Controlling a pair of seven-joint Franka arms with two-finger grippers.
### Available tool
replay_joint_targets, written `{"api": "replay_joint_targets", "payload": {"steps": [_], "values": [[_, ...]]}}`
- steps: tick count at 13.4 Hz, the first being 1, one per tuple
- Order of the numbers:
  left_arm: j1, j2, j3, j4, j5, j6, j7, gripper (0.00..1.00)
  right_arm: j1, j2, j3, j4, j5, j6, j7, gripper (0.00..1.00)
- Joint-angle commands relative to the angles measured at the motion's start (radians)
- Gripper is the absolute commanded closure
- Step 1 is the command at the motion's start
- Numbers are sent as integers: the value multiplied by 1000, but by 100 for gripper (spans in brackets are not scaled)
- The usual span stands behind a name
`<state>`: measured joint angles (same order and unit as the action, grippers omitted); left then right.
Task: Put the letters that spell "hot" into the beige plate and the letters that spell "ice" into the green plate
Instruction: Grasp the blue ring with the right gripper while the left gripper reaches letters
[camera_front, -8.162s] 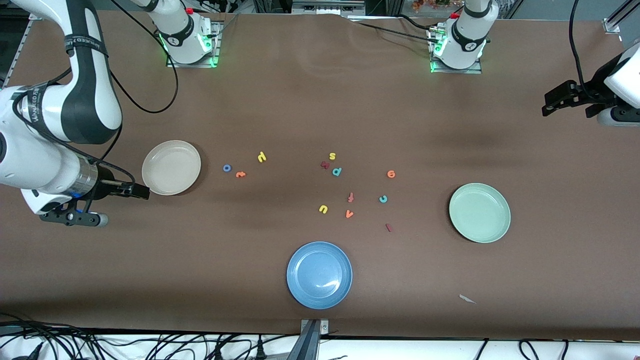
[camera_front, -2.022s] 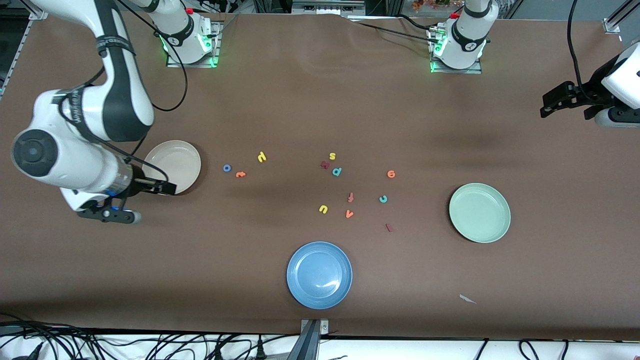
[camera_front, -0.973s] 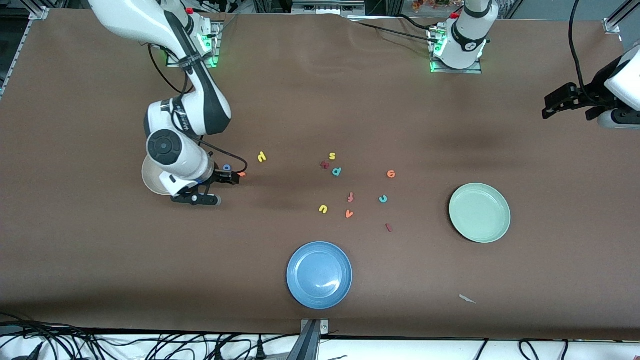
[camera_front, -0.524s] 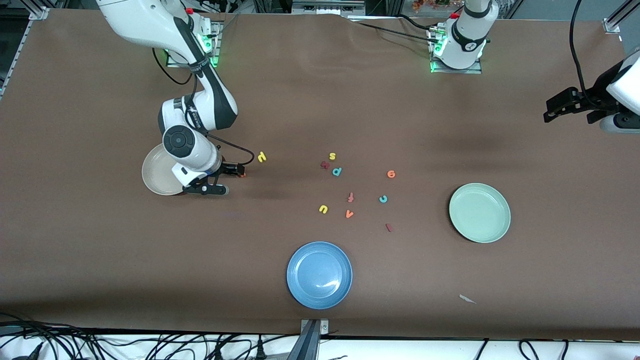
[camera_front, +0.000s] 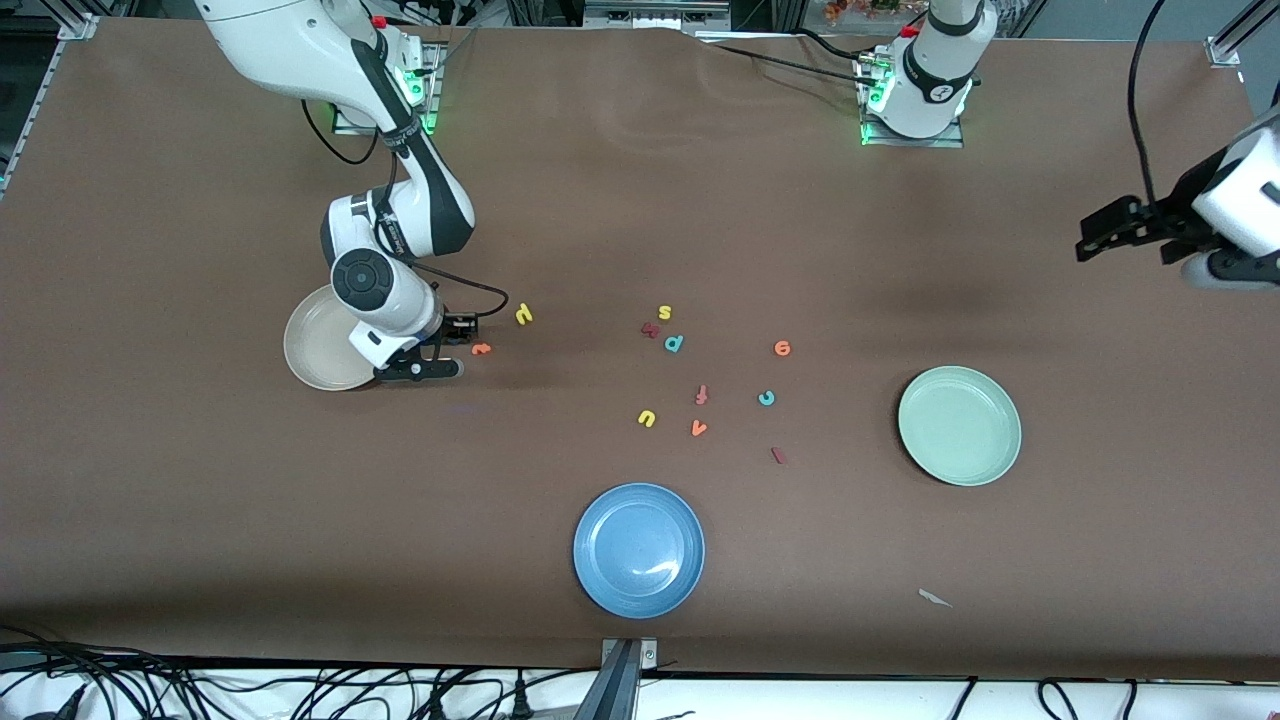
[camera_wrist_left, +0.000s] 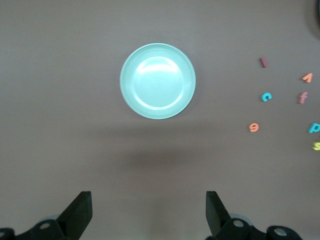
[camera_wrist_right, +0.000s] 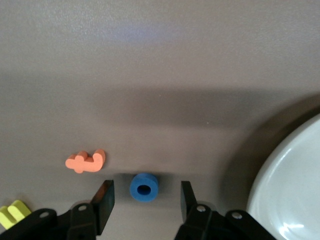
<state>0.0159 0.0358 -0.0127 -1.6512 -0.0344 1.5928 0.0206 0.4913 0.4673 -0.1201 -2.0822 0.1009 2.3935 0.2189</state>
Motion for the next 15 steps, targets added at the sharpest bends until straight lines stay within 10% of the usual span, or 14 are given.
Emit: {"api": "replay_joint_targets", "payload": {"steps": [1,6,9,15], "values": [[-1,65,-30,13,-39,50,-10,0,-2,8,5,-15,10,38,-32,38],[-2,194,-168,11,-36,177,-178,0,-2,22,7,-19,10,53,-30,38],[-2,236,-249,-59,-22,327,-269,0,-2,24,7,-19,11,52,-32,57],[-66,280,-288,-237,-19,613,-338,0,-2,28,7,-21,11,52,-32,57]]}}
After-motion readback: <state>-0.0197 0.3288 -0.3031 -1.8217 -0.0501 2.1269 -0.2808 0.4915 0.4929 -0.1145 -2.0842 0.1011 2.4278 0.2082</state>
